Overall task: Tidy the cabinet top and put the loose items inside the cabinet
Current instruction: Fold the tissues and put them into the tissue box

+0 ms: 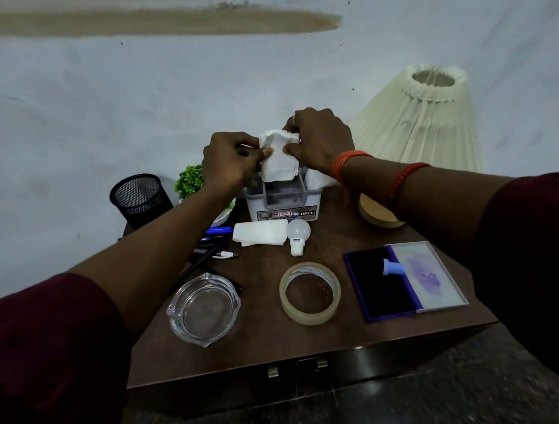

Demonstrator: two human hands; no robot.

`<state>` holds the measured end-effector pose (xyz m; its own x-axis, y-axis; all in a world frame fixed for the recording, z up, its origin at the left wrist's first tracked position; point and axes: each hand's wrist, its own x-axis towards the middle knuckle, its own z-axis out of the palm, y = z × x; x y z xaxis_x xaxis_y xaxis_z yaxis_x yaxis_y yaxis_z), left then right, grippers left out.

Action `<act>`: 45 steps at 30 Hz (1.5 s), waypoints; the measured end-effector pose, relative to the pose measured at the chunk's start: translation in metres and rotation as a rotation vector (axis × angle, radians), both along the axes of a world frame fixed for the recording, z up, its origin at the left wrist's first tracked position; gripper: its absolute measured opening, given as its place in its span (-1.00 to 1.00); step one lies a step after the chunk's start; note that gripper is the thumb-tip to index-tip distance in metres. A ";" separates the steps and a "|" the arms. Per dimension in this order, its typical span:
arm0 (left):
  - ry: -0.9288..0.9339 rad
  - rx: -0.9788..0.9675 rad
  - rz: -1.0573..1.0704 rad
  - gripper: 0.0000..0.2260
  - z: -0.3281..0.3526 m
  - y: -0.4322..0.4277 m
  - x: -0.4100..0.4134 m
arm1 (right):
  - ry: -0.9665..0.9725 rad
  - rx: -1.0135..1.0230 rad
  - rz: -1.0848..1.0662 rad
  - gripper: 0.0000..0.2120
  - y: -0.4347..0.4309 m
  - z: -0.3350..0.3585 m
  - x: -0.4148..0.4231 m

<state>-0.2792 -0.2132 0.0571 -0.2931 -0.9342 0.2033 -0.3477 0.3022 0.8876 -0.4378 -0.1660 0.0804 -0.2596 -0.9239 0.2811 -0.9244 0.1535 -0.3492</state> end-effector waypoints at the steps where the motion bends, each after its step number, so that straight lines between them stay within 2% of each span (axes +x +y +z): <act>1: -0.009 0.002 0.003 -0.88 -0.002 -0.001 -0.001 | -0.004 0.012 0.002 -0.61 -0.001 -0.002 -0.001; 9: -0.034 0.010 0.026 -0.87 -0.012 -0.004 -0.005 | 0.047 0.054 0.011 -0.61 -0.004 -0.007 -0.002; 16: -0.178 -0.106 0.033 -0.78 -0.022 -0.013 -0.005 | 0.144 0.064 0.021 -0.65 -0.005 -0.007 0.000; 21: -0.191 -0.110 0.033 -0.78 -0.027 -0.016 -0.006 | 0.169 0.094 0.027 -0.63 -0.007 -0.016 0.002; 27: -0.191 -0.108 0.030 -0.69 -0.028 -0.017 -0.005 | 0.232 0.110 0.021 -0.65 -0.007 -0.020 0.007; 35: -0.184 -0.128 0.022 -0.75 -0.029 -0.017 -0.003 | 0.324 0.046 -0.039 -0.72 -0.013 -0.018 0.008; 45: -0.285 -0.141 0.073 -0.66 -0.029 -0.019 -0.008 | 0.317 -0.004 -0.014 -0.72 -0.005 -0.021 0.010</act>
